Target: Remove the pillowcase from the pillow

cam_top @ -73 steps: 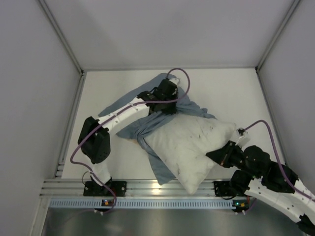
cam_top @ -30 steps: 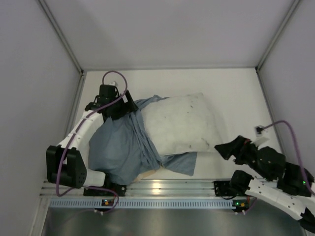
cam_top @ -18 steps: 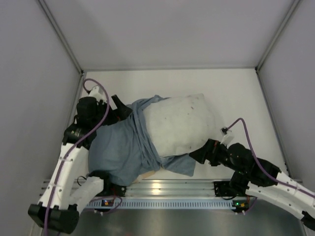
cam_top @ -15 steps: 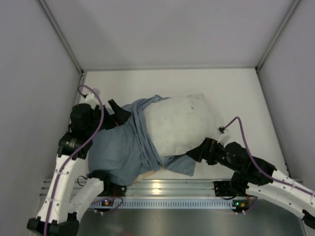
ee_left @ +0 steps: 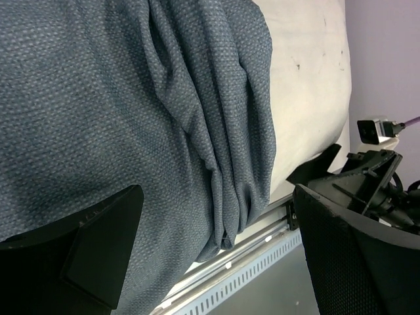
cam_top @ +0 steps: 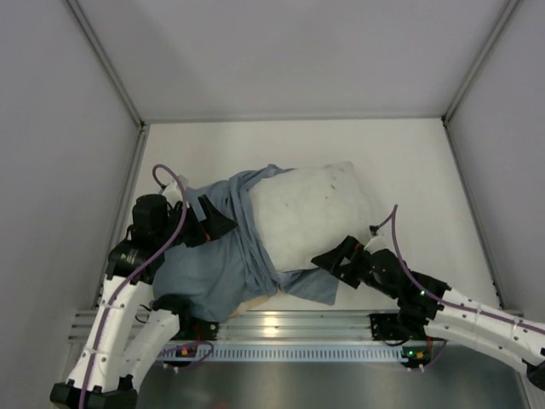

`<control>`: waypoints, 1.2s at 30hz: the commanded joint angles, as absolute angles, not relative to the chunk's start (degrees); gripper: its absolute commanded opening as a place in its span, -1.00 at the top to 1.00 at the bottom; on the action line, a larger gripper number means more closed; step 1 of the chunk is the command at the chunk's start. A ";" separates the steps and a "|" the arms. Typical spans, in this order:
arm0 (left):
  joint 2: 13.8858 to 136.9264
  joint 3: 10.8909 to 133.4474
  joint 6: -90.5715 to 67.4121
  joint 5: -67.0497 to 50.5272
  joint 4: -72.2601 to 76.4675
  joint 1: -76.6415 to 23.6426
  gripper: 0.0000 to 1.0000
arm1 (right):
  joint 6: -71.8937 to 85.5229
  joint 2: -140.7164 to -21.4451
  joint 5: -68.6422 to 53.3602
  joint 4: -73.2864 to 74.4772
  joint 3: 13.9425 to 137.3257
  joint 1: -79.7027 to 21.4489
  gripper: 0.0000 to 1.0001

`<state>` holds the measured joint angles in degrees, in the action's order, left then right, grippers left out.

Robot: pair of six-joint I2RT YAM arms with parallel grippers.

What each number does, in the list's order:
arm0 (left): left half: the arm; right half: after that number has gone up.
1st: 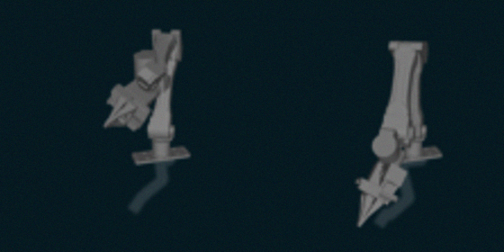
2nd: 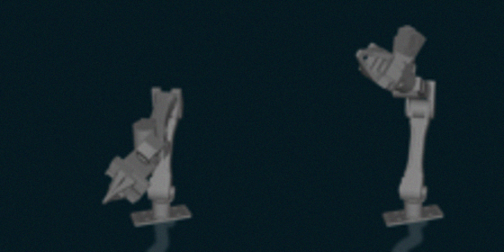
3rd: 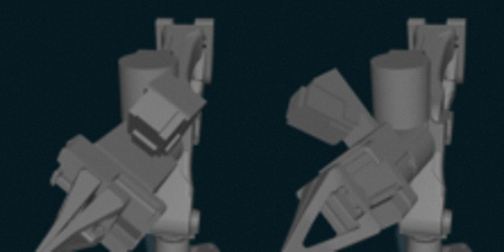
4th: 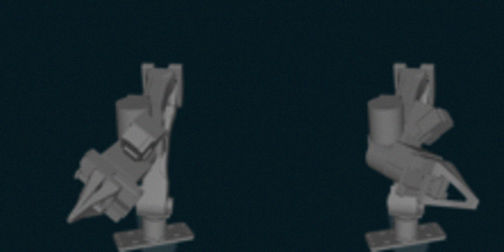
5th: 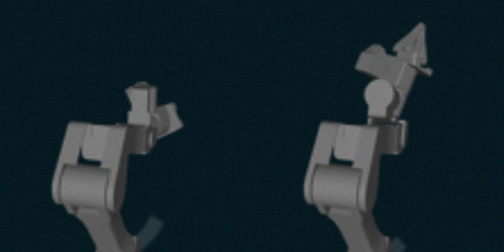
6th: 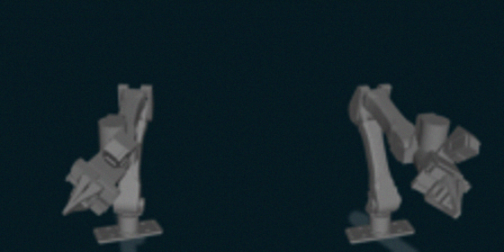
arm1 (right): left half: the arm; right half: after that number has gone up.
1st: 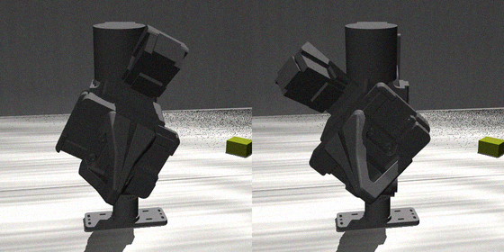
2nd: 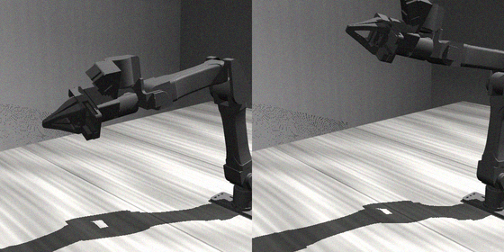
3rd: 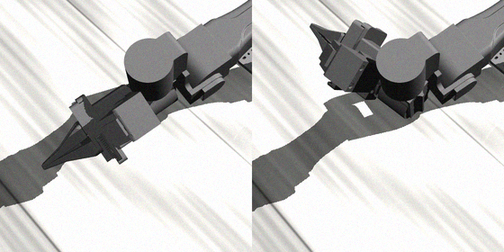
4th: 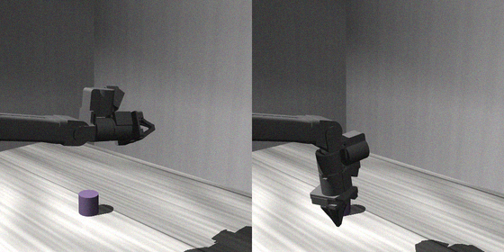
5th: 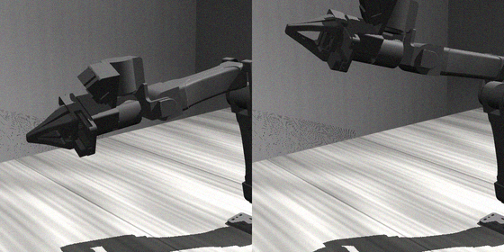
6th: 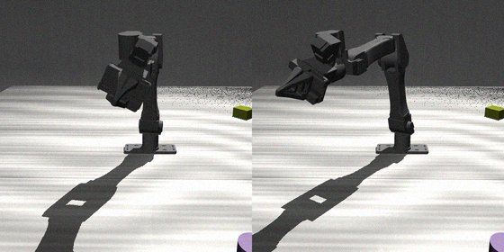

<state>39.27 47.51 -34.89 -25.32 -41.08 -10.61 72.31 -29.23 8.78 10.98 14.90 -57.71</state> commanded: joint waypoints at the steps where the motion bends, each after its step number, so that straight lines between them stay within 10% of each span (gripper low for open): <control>1: 39.20 47.02 -35.07 -27.95 -40.52 -10.81 -0.98 | 75.94 -25.94 15.46 1.61 10.92 -55.56 -0.99; 16: 39.03 46.41 -35.07 -29.35 -40.60 -11.07 -0.98 | 72.15 -58.35 10.63 -24.60 17.49 -49.31 -0.97; 18: 38.50 46.32 -34.72 -29.36 -41.13 -11.16 -0.98 | 71.81 -61.87 12.04 -28.80 17.32 -49.13 -0.73; 22: 38.58 46.49 -33.40 -28.65 -43.06 -11.16 -0.98 | 68.47 -63.90 15.37 -29.89 18.45 -49.04 0.99; 36: 55.71 50.00 -36.99 -15.83 -41.32 -19.06 -0.98 | 63.72 -35.71 27.59 -8.81 19.17 -49.39 1.00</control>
